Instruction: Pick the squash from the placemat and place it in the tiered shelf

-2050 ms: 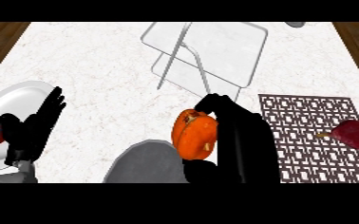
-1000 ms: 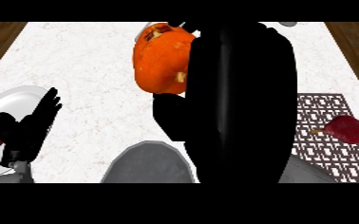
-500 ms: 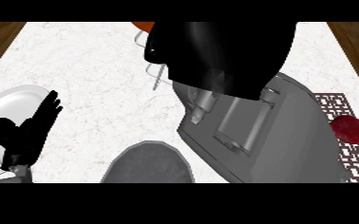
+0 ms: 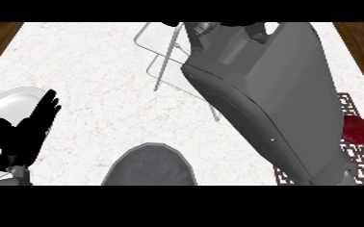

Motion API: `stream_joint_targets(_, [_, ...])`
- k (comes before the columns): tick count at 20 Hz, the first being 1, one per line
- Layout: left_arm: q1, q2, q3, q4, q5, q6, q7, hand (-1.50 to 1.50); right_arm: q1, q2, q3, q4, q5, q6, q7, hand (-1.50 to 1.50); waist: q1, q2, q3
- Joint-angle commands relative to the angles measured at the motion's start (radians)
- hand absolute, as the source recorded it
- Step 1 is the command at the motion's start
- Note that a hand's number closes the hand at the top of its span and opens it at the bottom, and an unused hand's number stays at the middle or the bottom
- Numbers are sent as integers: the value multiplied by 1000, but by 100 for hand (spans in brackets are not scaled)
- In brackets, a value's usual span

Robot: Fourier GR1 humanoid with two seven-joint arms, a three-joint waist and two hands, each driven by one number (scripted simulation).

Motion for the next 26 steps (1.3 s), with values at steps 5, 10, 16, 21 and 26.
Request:
stream_joint_targets(5, [-27, -50, -29, 41, -45, 41, -27, 0, 5, 11, -62, 144, 23, -66, 125, 150, -1, 6, 0])
stream_joint_targets(10, [23, 0, 6, -32, -1, -9, 16, 0, 104, 11, -145, 64, 96, -108, 126, -150, -3, 1, 2])
stream_joint_targets(16, [-14, -21, 14, 25, 6, -15, -7, 0, 141, 11, -132, 90, 103, -83, 37, -150, -7, 4, 1])
stream_joint_targets(21, [-11, -33, -9, -31, -19, 0, 34, 0, 80, 11, -195, 55, 66, -122, 17, -150, -4, 3, 2])
stream_joint_targets(26, [33, -35, -8, -95, -10, 1, 66, 0, 117, 11, -220, 20, -10, -287, 85, -150, 14, 2, 2])
